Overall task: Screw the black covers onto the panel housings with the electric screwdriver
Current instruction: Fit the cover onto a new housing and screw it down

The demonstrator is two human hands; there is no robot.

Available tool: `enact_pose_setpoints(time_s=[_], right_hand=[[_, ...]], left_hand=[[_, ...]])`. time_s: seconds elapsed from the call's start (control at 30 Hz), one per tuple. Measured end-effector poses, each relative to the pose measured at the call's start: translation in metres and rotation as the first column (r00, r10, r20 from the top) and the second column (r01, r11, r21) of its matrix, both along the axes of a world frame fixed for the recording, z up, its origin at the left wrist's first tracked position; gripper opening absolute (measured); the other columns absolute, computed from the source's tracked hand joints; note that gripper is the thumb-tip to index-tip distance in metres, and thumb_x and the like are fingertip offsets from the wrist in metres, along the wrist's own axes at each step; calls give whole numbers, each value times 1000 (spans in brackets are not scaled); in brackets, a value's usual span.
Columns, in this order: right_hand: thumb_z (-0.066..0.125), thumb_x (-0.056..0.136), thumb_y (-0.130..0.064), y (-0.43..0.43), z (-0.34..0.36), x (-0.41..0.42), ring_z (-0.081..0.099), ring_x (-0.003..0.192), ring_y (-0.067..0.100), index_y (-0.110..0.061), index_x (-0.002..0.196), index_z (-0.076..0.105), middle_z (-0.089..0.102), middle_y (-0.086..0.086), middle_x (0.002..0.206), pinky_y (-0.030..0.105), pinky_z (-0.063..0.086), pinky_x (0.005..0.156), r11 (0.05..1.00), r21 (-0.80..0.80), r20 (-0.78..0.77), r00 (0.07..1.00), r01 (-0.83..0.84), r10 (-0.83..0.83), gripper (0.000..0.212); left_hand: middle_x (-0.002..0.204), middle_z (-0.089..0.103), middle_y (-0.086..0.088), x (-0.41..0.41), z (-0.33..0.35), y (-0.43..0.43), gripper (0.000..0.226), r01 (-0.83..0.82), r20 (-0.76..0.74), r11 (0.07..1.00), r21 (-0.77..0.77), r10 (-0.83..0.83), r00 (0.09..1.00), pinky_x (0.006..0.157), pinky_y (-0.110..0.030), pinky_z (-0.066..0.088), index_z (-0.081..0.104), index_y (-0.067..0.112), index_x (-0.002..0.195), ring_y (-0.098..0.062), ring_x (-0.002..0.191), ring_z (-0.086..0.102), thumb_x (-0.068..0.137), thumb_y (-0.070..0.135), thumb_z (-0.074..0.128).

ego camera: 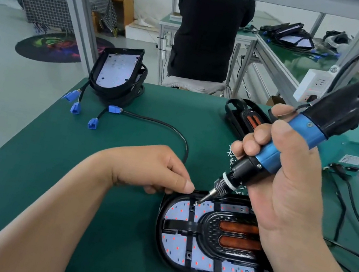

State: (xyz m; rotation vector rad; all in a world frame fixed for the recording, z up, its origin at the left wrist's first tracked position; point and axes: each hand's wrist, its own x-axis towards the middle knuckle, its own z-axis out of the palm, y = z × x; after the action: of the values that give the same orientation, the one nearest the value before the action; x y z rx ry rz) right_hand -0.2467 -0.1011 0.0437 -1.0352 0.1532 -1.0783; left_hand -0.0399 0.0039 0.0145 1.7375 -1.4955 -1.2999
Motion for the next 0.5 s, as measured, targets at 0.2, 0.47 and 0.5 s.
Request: enact_pose_setpoints(time_s=[0.2,0.47,0.5], right_hand=[[59,98,-13,3,-2,3,53,65,18,-15,115,57,54,2,78,38,53,73,1000,-18,-34,999,9,-10,18],[58,98,-10,4,-2,3,52,64,20,-14,115,58,54,3,76,40,52,73,998,-66,-46,999,22,-25,18],[59,97,-10,5,-1,3,52,64,20,-14,115,58,54,3,75,40,52,72,997,-75,-44,999,21,-24,18]], left_hand=[[68,53,3,0,-1,-1,30,0,-31,1000,2,0,1000,53,-23,34,82,12,99,-14,61,39,90,40,75],[66,52,3,0,-3,-1,28,-10,-45,1000,6,11,999,50,-23,31,76,-2,100,-13,55,35,99,26,74],[66,52,3,-1,-3,-1,28,-10,-46,1000,5,10,999,51,-23,30,76,-2,99,-13,55,35,99,26,74]])
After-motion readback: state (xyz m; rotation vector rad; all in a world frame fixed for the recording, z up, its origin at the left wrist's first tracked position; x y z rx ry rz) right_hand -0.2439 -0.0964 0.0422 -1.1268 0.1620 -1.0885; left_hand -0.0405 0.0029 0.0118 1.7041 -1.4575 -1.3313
